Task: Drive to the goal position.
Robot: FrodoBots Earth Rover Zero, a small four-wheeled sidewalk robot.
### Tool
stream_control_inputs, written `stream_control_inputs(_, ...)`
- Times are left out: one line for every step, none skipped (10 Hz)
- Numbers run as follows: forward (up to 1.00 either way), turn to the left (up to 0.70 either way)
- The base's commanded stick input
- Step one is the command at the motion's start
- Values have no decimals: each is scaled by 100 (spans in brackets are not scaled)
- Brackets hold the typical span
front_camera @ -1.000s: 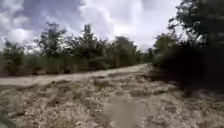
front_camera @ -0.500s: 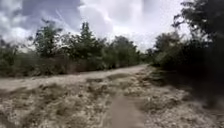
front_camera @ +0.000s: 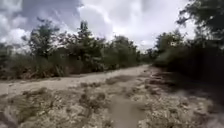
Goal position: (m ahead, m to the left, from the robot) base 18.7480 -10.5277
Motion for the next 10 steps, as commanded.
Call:
stream_control_inputs(85,0)
stream_control_inputs(85,0)
stream_control_inputs(85,0)
stream_control_inputs(85,0)
stream_control_inputs(85,0)
stream_control_inputs(85,0)
stream_control_inputs(85,0)
stream_control_inputs(85,0)
stream_control_inputs(85,0)
stream_control_inputs(85,0)
